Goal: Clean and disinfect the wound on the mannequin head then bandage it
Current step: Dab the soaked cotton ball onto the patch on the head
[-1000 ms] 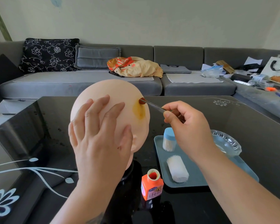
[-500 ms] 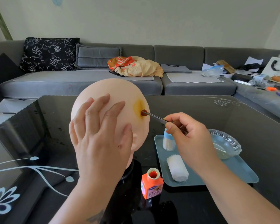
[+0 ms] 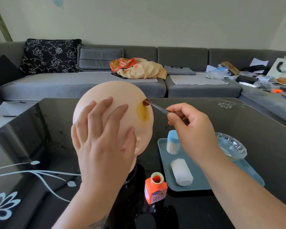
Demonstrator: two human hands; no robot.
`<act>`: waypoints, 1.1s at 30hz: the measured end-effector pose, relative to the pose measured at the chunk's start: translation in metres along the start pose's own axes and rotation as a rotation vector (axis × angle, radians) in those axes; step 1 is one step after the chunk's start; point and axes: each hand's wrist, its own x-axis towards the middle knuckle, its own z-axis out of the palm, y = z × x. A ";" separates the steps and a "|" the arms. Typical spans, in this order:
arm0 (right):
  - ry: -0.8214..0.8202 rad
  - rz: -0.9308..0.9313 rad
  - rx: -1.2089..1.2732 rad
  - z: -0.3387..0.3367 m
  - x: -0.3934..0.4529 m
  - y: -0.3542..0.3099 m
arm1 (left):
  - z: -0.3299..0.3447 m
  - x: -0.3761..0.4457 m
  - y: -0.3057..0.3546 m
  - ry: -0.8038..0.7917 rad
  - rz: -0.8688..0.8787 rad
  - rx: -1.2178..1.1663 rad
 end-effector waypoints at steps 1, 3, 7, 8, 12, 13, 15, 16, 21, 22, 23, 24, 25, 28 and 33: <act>-0.003 0.004 -0.002 0.000 0.000 0.000 | 0.000 0.000 0.000 0.000 0.000 0.001; -0.007 0.012 -0.004 -0.001 -0.001 0.001 | 0.001 0.001 0.000 -0.003 -0.003 0.001; -0.016 0.018 -0.011 -0.004 -0.006 0.004 | 0.000 0.000 0.000 -0.004 -0.007 -0.004; -0.018 0.016 -0.015 -0.004 -0.008 0.005 | 0.000 0.000 0.000 -0.005 -0.009 -0.008; -0.031 0.026 -0.009 -0.003 -0.015 0.008 | 0.000 0.000 0.000 -0.009 -0.011 -0.005; -0.034 0.038 0.002 -0.003 -0.016 0.009 | 0.000 0.000 0.000 -0.009 -0.009 -0.005; -0.042 0.072 0.030 -0.002 -0.018 0.011 | 0.000 0.000 0.000 -0.010 -0.006 -0.007; -0.047 0.089 0.045 -0.002 -0.019 0.012 | 0.000 0.000 -0.001 -0.010 -0.007 -0.008; -0.062 0.161 0.116 0.001 -0.025 0.014 | 0.000 0.000 -0.001 -0.002 0.004 -0.006; -0.066 0.170 0.126 0.001 -0.026 0.014 | 0.000 0.000 0.000 -0.002 0.000 -0.008; -0.069 0.176 0.132 0.001 -0.027 0.014 | 0.000 0.000 0.000 -0.003 -0.005 -0.009; -0.072 0.180 0.139 0.001 -0.028 0.014 | 0.000 0.000 0.000 -0.004 -0.008 -0.011; -0.076 0.183 0.146 0.001 -0.028 0.013 | 0.001 0.000 0.000 -0.004 -0.010 -0.012; -0.081 0.187 0.176 0.002 -0.030 0.011 | 0.001 0.000 0.000 -0.004 -0.009 -0.013; -0.090 0.182 0.179 0.004 -0.032 0.007 | 0.001 0.000 -0.002 -0.006 -0.004 -0.004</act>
